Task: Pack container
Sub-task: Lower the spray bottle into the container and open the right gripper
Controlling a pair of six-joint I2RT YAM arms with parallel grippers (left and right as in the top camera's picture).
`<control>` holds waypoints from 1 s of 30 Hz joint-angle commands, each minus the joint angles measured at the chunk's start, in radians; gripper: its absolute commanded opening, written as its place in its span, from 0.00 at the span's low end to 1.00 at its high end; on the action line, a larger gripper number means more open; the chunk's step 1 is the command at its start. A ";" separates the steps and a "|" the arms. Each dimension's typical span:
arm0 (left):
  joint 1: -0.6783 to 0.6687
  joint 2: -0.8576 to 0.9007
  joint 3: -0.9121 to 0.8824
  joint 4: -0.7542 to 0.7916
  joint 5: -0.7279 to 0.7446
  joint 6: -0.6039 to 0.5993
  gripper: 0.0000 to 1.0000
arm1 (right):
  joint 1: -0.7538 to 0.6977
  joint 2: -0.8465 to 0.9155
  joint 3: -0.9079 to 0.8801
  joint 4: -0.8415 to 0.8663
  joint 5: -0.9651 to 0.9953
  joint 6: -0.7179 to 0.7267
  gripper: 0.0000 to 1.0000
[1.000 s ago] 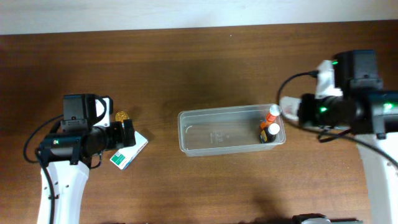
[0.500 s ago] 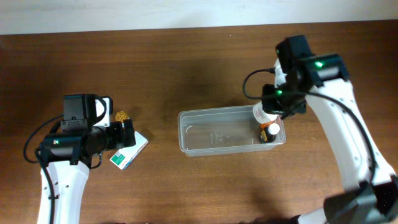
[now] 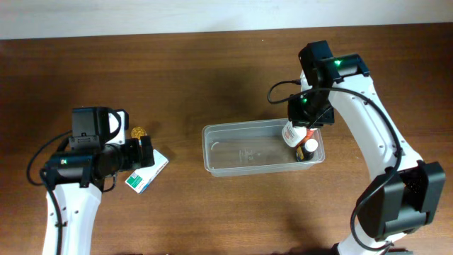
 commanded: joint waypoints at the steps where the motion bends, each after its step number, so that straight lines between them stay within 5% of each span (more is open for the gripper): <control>1: -0.002 0.000 0.018 -0.001 0.011 0.013 1.00 | 0.006 0.045 0.004 0.007 0.036 0.008 0.21; 30: -0.001 0.000 0.018 0.000 0.011 0.013 0.99 | 0.097 0.013 0.008 0.034 0.106 -0.135 0.23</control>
